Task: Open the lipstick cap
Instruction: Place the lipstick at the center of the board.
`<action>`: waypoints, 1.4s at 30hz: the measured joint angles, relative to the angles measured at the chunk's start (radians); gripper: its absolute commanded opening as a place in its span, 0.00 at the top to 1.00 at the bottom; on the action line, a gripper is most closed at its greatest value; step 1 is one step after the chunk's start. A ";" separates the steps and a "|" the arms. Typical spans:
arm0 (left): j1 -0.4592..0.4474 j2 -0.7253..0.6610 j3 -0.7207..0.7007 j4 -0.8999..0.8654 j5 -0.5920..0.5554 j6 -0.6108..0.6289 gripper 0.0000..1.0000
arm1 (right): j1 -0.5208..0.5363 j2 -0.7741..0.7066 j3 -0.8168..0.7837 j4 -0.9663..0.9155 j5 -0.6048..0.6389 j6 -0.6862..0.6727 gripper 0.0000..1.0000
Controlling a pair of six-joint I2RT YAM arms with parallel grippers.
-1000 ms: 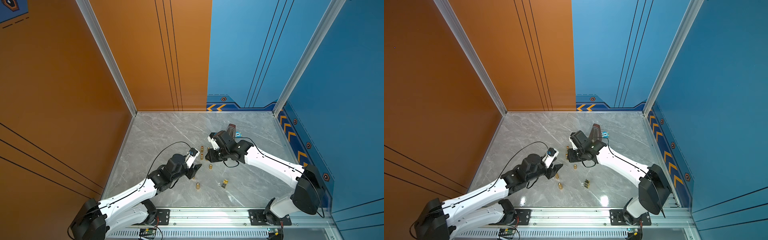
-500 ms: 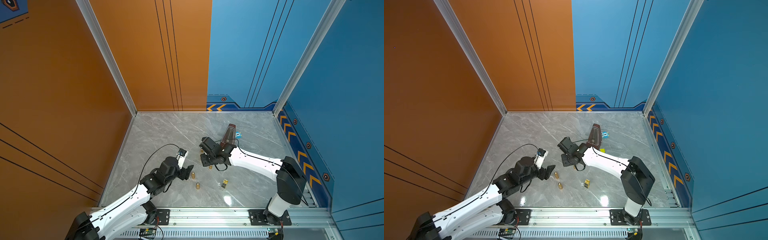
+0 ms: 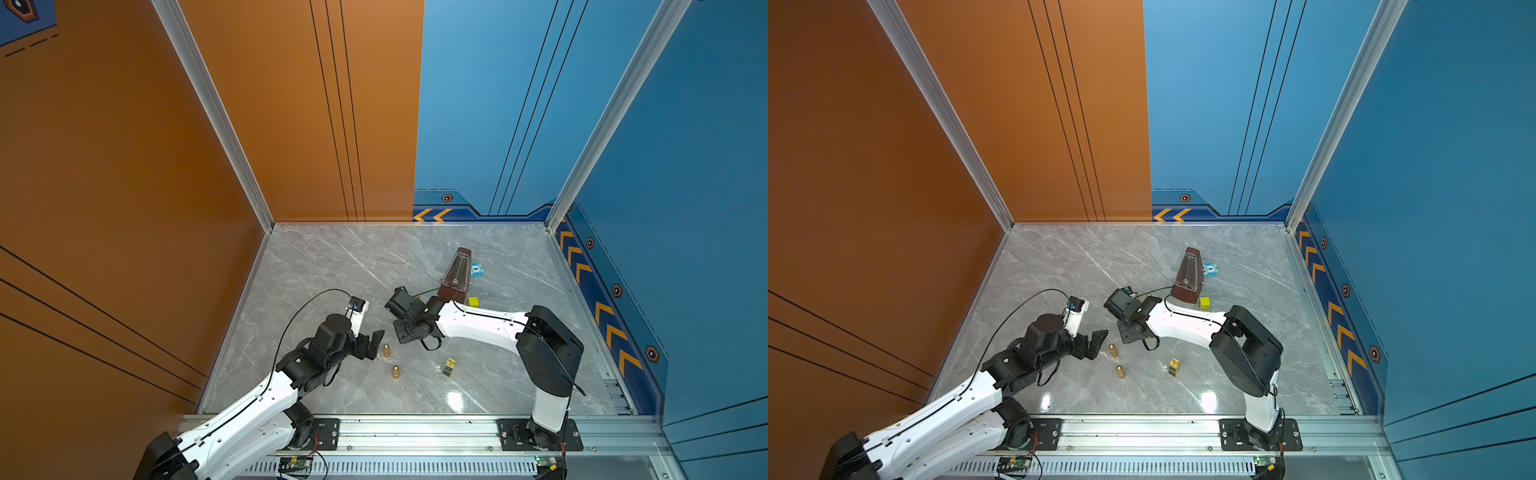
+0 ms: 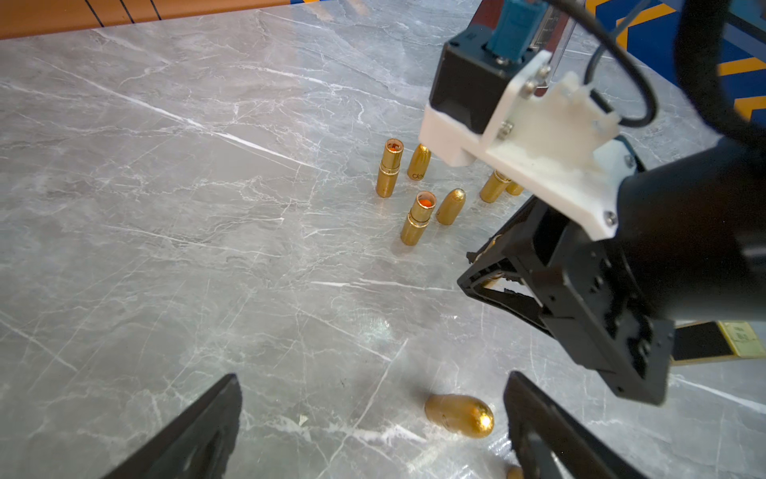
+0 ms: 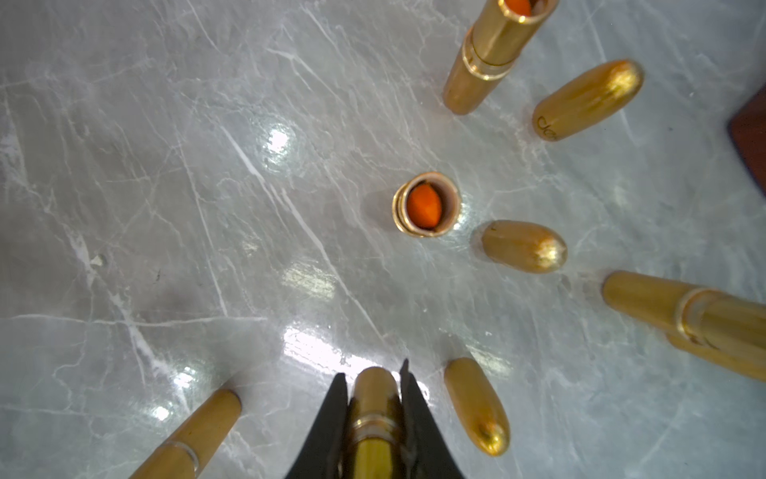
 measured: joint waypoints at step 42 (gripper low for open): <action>0.019 0.002 0.000 0.000 0.001 -0.018 0.02 | -0.001 0.080 -0.015 0.059 -0.001 -0.020 0.68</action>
